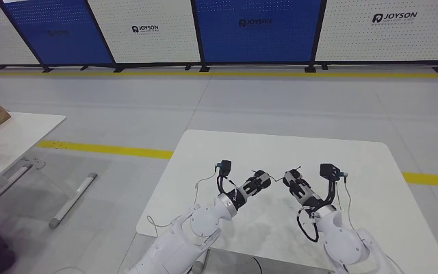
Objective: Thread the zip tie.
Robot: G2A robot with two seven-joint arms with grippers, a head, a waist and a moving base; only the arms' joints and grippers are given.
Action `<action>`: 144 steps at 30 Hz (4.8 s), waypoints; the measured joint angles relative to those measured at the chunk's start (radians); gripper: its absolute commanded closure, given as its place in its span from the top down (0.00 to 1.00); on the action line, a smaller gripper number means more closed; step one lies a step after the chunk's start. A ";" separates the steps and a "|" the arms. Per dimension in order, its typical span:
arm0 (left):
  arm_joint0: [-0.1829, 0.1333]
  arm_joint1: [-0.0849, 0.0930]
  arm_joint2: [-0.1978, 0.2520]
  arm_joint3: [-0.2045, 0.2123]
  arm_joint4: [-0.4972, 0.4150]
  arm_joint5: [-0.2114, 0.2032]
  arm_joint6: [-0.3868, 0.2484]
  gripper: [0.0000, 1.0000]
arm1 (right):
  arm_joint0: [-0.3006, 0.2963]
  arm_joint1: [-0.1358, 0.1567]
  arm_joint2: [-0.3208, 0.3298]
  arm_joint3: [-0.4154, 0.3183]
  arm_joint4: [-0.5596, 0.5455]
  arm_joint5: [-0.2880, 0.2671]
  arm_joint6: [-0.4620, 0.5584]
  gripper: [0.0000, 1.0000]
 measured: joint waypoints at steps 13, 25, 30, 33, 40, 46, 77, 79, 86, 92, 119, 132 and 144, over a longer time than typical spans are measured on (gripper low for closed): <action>0.000 0.000 0.000 0.000 0.000 0.000 0.000 0.00 | 0.006 -0.023 -0.039 0.036 0.020 -0.003 -0.038 0.00; 0.000 0.000 0.000 0.000 0.000 0.000 0.000 0.00 | -0.028 -0.028 0.002 0.017 -0.002 -0.013 -0.094 0.00; 0.000 0.000 0.000 0.000 0.000 0.000 0.000 0.00 | -0.054 -0.026 0.041 0.003 0.000 -0.012 -0.100 0.00; 0.000 0.000 0.000 0.000 0.000 0.000 0.000 0.00 | -0.057 -0.026 0.047 0.000 -0.005 -0.003 -0.091 0.00; 0.000 0.000 0.000 0.000 0.000 0.000 0.000 0.00 | -0.057 -0.026 0.047 0.000 -0.005 -0.002 -0.091 0.00; 0.000 0.000 0.000 0.000 0.000 0.000 0.000 0.00 | -0.057 -0.026 0.047 0.000 -0.005 -0.002 -0.091 0.00; 0.000 0.000 0.000 0.000 0.000 0.000 0.000 0.00 | -0.065 -0.032 0.047 0.002 0.010 0.009 -0.117 0.00; 0.000 0.000 0.000 0.000 0.000 0.000 0.000 0.00 | -0.066 -0.037 0.044 -0.001 0.027 0.023 -0.135 0.00; 0.000 0.000 0.000 0.000 0.000 0.000 0.000 0.00 | -0.080 -0.046 0.039 -0.029 0.039 0.010 -0.159 0.00; 0.000 0.000 0.000 0.000 0.000 0.000 0.000 0.00 | -0.086 -0.048 0.032 -0.041 0.027 0.018 -0.160 0.00; 0.000 0.000 0.000 0.000 0.000 0.000 0.000 0.00 | -0.081 -0.066 0.018 -0.014 -0.005 0.035 -0.148 0.00; 0.000 0.000 0.000 0.000 0.000 0.000 0.000 0.00 | -0.093 -0.076 0.024 -0.016 -0.001 0.018 -0.151 0.00; 0.000 0.000 0.000 0.000 0.000 0.000 0.000 0.00 | -0.057 -0.093 -0.001 0.035 0.030 0.013 -0.127 0.00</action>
